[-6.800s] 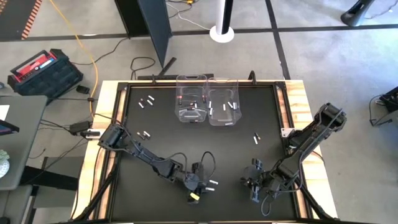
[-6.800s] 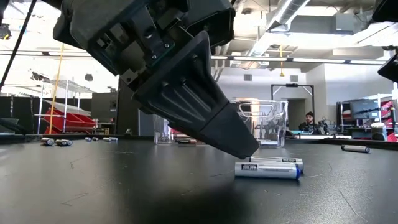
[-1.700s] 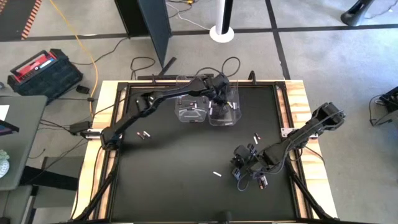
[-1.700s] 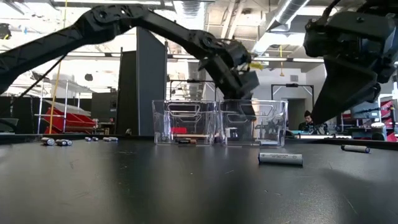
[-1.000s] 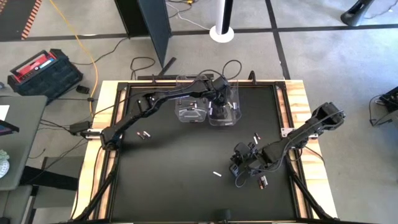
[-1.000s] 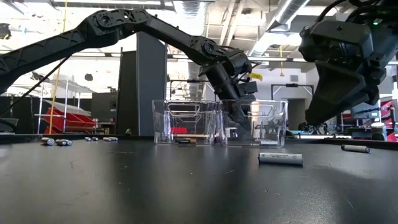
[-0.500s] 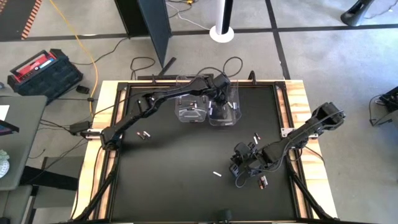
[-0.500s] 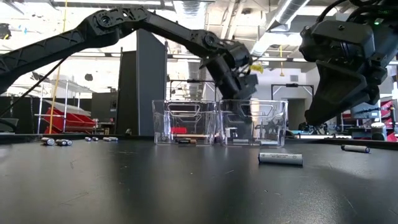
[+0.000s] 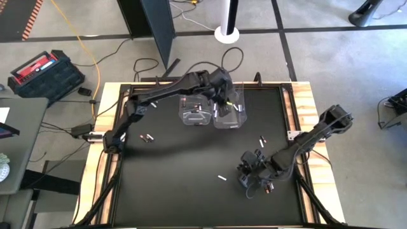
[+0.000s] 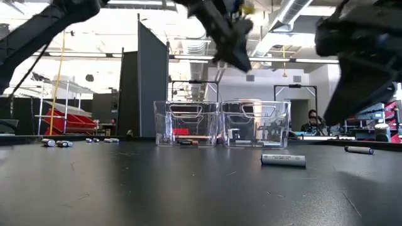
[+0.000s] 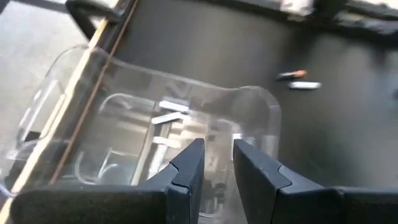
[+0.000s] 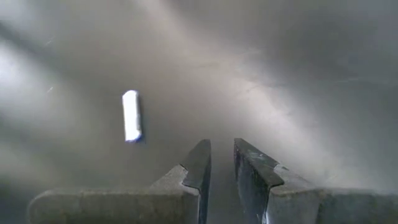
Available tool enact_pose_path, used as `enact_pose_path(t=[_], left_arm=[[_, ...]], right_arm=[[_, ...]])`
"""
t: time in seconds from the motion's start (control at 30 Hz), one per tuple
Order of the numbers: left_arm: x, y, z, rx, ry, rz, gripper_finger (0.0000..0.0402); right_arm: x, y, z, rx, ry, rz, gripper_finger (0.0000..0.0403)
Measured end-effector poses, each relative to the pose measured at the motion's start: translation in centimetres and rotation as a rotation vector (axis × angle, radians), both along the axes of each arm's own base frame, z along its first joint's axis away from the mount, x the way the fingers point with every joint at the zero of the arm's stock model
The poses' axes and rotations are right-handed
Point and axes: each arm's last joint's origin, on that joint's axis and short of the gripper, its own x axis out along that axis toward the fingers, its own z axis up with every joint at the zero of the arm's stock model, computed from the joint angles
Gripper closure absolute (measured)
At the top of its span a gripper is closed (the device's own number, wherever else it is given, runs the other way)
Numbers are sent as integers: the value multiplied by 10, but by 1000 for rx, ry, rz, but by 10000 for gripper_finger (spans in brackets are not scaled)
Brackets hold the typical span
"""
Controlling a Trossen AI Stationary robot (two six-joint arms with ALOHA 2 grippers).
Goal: Sort batteries
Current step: Put the white battery into the right transparent bin
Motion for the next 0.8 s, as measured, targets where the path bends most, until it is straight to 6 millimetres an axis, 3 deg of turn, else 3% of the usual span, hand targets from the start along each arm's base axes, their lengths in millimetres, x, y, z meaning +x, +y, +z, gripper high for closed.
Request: enact_pose_path(t=[0.2, 0.33, 0.57, 0.8], left_arm=[[-4, -64, 29, 55, -32, 21, 319], [-4, -110, 36, 91, -44, 21, 319], [-6, -182, 27, 139, -18, 4, 319], [-19, -231, 6, 156, 43, 14, 319]], right_arm=[[-17, 26, 1, 37, -18, 84, 321], [-29, 40, 1, 65, -20, 115, 332], [-44, 55, 1, 78, -19, 181, 340], [-51, 62, 0, 73, -16, 222, 340]])
